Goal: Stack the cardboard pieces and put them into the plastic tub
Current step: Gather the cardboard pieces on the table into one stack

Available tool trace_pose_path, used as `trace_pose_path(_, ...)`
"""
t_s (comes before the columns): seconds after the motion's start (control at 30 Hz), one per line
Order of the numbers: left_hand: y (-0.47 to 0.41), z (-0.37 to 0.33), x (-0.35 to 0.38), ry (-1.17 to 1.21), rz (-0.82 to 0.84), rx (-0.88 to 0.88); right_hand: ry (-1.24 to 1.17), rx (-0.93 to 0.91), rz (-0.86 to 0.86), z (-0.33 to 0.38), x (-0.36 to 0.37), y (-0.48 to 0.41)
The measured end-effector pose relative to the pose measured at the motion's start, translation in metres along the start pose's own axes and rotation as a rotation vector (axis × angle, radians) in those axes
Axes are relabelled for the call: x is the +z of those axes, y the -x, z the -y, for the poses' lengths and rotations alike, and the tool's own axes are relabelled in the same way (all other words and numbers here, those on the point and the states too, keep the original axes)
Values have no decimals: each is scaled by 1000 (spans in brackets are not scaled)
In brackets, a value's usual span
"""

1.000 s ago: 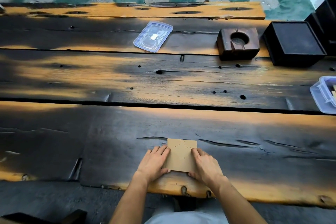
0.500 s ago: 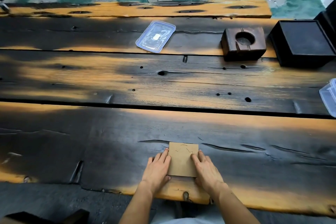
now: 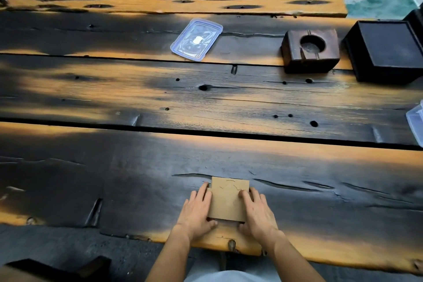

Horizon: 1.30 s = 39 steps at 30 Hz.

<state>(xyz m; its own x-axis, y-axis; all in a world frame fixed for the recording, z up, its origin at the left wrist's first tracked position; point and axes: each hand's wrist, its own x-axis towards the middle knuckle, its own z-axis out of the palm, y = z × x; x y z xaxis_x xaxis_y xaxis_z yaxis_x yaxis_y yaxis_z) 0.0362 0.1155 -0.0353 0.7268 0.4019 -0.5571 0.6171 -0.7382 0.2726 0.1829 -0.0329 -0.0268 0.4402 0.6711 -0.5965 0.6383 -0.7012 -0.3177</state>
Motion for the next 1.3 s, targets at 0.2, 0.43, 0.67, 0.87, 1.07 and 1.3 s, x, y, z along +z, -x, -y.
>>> trace_pose_path(0.2,6,-18,-7,799,-330,-429,-503,370,-187,8,-6,0)
trace_pose_path(0.43,-10,-29,-19,1003,-225,-648,-528,581,-128,29,-12,-8)
trace_pose_path(0.67,-14,-17,-14,1068,-158,-695,-591,632,-163,22,-15,-10)
trace_pose_path(0.87,-18,-18,-5,1131,-117,-686,-692,556,-98,13,-14,-11)
trace_pose_path(1.07,-23,-29,0,1099,-57,-651,-867,479,-103,4,0,-12)
trace_pose_path(1.3,-78,-55,-9,1569,-257,-492,-1071,486,-322,-18,-24,-51)
